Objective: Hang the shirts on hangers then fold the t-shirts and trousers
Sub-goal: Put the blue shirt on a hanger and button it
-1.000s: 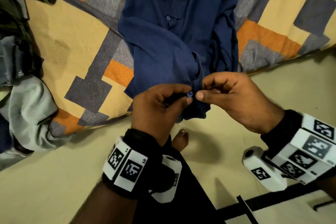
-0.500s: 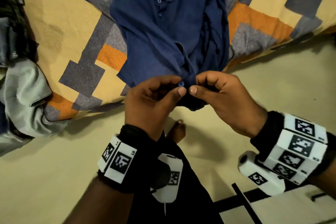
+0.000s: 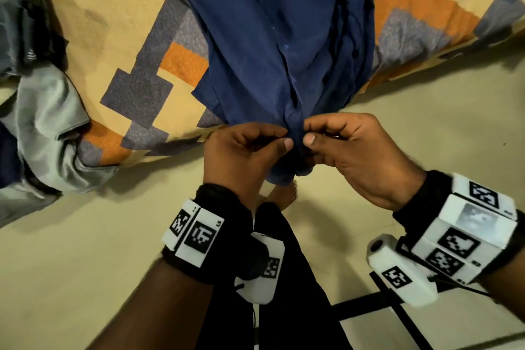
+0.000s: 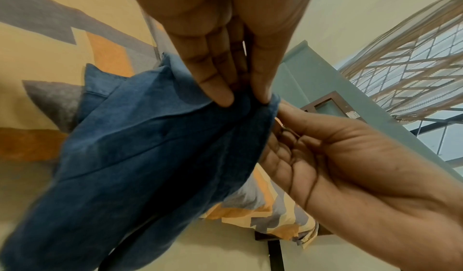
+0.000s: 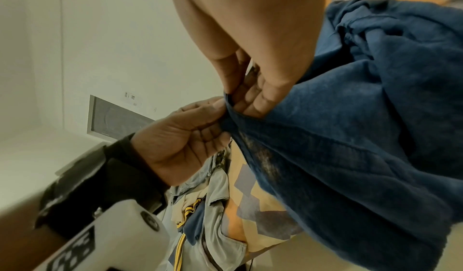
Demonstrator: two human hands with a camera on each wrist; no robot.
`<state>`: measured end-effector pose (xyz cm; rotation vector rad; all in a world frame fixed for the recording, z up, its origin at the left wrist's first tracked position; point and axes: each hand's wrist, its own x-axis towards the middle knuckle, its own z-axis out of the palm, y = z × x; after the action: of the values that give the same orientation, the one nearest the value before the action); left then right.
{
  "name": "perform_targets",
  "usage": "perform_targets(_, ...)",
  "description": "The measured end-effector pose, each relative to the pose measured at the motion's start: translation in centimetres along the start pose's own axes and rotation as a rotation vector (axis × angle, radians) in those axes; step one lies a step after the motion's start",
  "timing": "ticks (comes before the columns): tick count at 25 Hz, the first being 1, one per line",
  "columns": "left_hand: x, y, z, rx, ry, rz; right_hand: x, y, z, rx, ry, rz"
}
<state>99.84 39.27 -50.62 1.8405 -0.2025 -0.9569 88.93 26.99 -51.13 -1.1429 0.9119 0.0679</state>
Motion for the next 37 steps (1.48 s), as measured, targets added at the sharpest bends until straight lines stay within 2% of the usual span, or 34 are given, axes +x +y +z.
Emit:
perform_targets(5, 0.3, -0.8, -0.7, 0.075, -0.062, -0.069, 0.1, 0.8, 1.4, -0.055, 0.084, -0.01)
perform_targets(9, 0.4, -1.1, -0.9, -0.017, -0.108, -0.168, 0.4, 1.7, 2.3, -0.121, 0.129, -0.042)
perform_targets(13, 0.6, -1.5, -0.4, -0.002, -0.065, -0.208, 0.5, 2.2, 2.9, -0.075, 0.17, -0.009)
perform_targets(17, 1.1, -2.3, -0.3, 0.05, -0.024, -0.195, 1.1, 2.3, 2.9, -0.097, 0.162, 0.014)
perform_targets(21, 2.0, -3.0, -0.7, 0.175, -0.021, -0.106, 1.7, 1.9, 3.1, -0.081, 0.084, 0.107)
perform_targets(24, 2.4, -3.7, -1.2, 0.164, -0.16, -0.058, 2.0, 1.5, 2.6, -0.019, 0.024, 0.121)
perform_targets(27, 2.2, -4.5, -1.9, 0.249, -0.344, -0.11, 2.2, 1.7, 1.8, -0.031, 0.015, 0.091)
perform_targets(29, 2.4, -4.7, -2.7, 0.362, -0.338, -0.068, 2.3, 2.2, 1.5, -0.136, -0.016, 0.068)
perform_targets(31, 2.6, -4.4, -3.9, 0.484, -0.322, -0.012, 2.2, 2.4, 1.1, -0.141, -0.073, 0.069)
perform_targets(33, 2.9, -4.3, -5.5, 0.612, -0.426, -0.013, 2.0, 2.2, -0.2, -0.138, -0.145, 0.099)
perform_targets(35, 2.9, -4.1, -7.3, 0.771, -0.584, -0.074, 1.8, 2.0, -2.3, -0.286, -0.274, 0.161)
perform_targets(37, 3.0, -4.2, -8.8, 0.867, -0.621, -0.09, 1.6, 1.8, -4.3, -0.528, -0.375, 0.214)
